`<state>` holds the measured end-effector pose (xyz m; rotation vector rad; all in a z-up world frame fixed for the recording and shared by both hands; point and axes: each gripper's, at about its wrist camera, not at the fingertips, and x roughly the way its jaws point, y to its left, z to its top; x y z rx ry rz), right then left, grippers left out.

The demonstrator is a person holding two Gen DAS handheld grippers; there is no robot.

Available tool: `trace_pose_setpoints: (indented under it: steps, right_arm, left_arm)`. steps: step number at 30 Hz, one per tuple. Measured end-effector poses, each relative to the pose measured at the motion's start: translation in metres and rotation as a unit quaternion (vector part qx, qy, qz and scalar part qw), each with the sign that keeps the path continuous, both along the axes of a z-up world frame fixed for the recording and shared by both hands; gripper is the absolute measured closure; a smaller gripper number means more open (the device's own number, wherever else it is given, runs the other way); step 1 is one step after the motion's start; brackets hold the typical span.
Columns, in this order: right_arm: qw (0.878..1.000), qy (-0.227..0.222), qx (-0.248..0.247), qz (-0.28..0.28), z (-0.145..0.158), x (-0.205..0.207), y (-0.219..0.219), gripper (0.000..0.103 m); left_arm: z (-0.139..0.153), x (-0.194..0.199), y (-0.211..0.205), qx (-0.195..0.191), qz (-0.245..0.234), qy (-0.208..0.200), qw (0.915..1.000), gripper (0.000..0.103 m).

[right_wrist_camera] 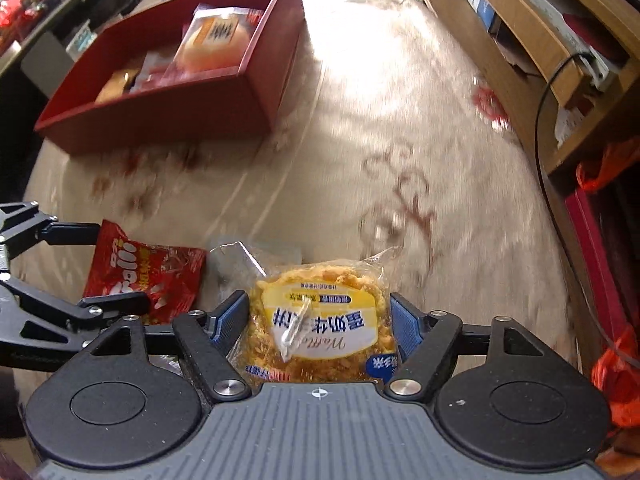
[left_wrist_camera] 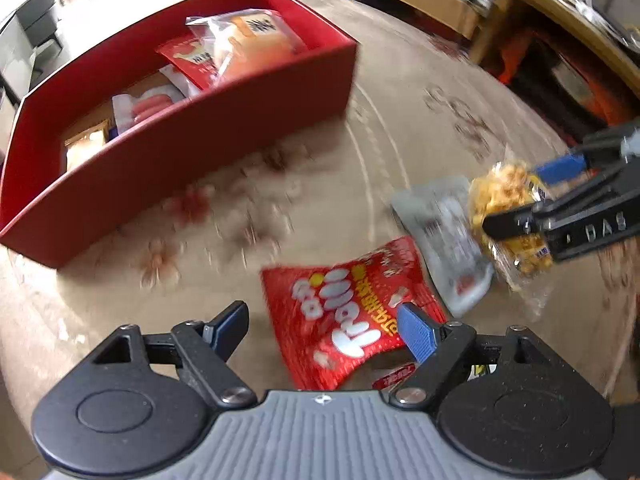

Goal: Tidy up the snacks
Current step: 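Move the left gripper to the red chip bag while the right grasps the yellow cracker bag, then lift the yellow cracker bag with the right gripper while the left lowers toward the red candy bag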

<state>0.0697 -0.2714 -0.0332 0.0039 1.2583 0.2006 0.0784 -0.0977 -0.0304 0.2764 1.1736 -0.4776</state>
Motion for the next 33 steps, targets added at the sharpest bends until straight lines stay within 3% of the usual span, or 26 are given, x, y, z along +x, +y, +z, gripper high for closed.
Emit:
trace_pose_setpoints:
  steps: [6, 11, 15, 17, 22, 25, 31, 33]
  right_arm:
    - [1.0, 0.009, -0.023, -0.001, 0.006, -0.03, -0.003, 0.024]
    - [0.999, 0.022, -0.048, 0.006, 0.0, -0.051, 0.002, 0.024]
    - [0.997, 0.033, -0.064, 0.025, -0.005, -0.06, 0.012, 0.024]
    - [0.996, 0.037, -0.076, 0.041, -0.011, -0.063, 0.018, 0.022]
    - [0.995, 0.04, -0.074, 0.057, -0.017, -0.064, 0.018, 0.016]
    - [0.994, 0.044, -0.069, 0.067, -0.021, -0.062, 0.017, 0.012]
    - [0.991, 0.041, -0.087, 0.094, -0.029, -0.067, 0.026, 0.009]
    - [0.992, 0.04, -0.077, 0.086, -0.027, -0.067, 0.022, 0.011]
  left_arm:
    - [0.011, -0.024, 0.016, 0.0, -0.009, -0.016, 0.9998, 0.025]
    - [0.012, -0.021, 0.028, -0.06, 0.055, 0.018, 0.9965, 0.025]
    - [0.021, -0.031, 0.001, -0.004, -0.033, -0.062, 0.9975, 0.025]
    - [0.022, -0.03, -0.008, 0.002, -0.074, -0.073, 0.9946, 0.025]
    - [0.014, -0.03, -0.032, 0.061, -0.19, -0.087, 0.9759, 0.025]
    - [0.009, -0.027, -0.043, 0.079, -0.235, -0.091, 0.9645, 0.025]
    - [-0.008, -0.035, -0.06, 0.122, -0.334, -0.079, 0.9314, 0.024]
    - [-0.008, -0.039, -0.058, 0.121, -0.343, -0.08, 0.9279, 0.023]
